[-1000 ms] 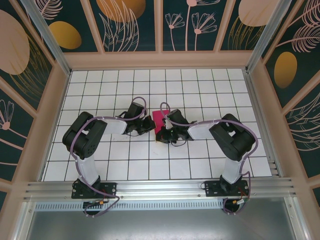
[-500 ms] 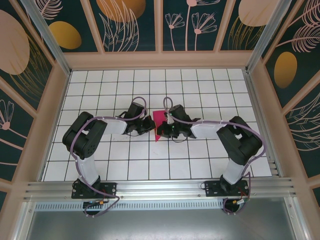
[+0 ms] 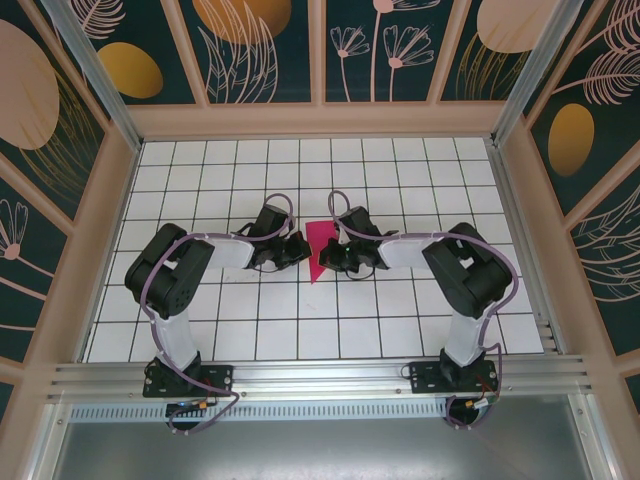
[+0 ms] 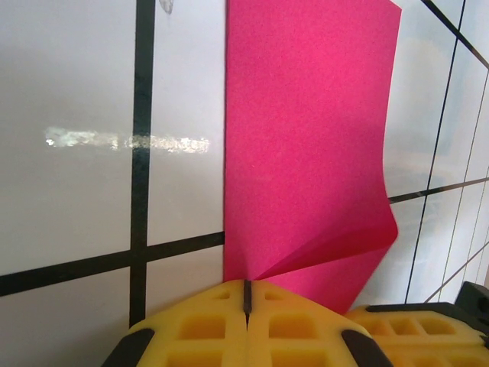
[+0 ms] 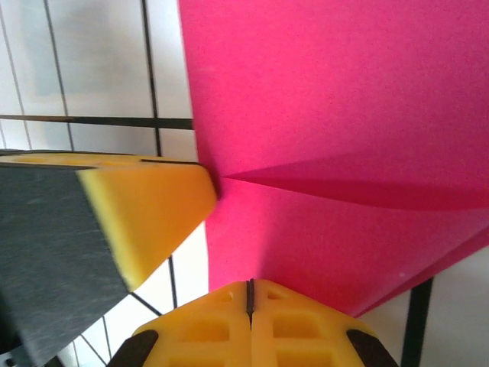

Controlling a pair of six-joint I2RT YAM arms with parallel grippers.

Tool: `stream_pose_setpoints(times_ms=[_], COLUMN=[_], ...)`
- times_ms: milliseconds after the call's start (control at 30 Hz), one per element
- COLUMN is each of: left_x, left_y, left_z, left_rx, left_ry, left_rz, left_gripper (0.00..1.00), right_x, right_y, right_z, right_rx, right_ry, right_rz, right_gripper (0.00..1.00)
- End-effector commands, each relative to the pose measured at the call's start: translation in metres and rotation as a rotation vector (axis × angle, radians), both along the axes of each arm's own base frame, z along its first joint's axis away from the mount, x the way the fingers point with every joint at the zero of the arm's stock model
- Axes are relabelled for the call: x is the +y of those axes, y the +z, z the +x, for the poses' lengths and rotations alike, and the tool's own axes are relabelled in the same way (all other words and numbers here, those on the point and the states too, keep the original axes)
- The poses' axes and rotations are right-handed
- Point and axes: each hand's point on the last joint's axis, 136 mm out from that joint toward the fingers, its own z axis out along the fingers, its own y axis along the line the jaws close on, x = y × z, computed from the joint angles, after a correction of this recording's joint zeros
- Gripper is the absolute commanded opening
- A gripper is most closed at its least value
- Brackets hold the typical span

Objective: Fold a paper plane with a square sheet of paper (pick it up from the middle)
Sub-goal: Third fold the triangle at the center of the table.

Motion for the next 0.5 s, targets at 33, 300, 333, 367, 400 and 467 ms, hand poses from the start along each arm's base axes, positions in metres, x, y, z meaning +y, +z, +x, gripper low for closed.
stream_pose_setpoints(times_ms=[33, 300, 333, 367, 400, 467], left_x=[0.017, 0.007, 0.006, 0.006, 0.007, 0.01], left_y=[-0.03, 0.004, 0.014, 0.022, 0.031, 0.043], left_z=[-0.007, 0.011, 0.013, 0.014, 0.015, 0.012], left_rx=[0.049, -0.042, -0.063, -0.082, -0.103, -0.127], left_ry=[0.014, -0.003, 0.001, 0.008, 0.021, 0.042], left_rz=[0.119, 0.091, 0.077, 0.065, 0.052, 0.029], left_gripper=[0.0, 0.0, 0.0, 0.02, 0.06, 0.1], right_x=[-0.01, -0.015, -0.014, -0.013, -0.01, -0.007], right_y=[-0.015, -0.025, -0.025, -0.024, -0.023, -0.02], right_z=[-0.001, -0.009, -0.011, -0.012, -0.014, -0.016], right_rx=[0.035, 0.093, 0.102, 0.109, 0.118, 0.132], right_ry=[-0.031, -0.062, -0.066, -0.068, -0.074, -0.081], right_rz=[-0.046, -0.065, -0.059, -0.056, -0.049, -0.031], right_gripper=[0.03, 0.02, 0.02, 0.02, 0.03, 0.03])
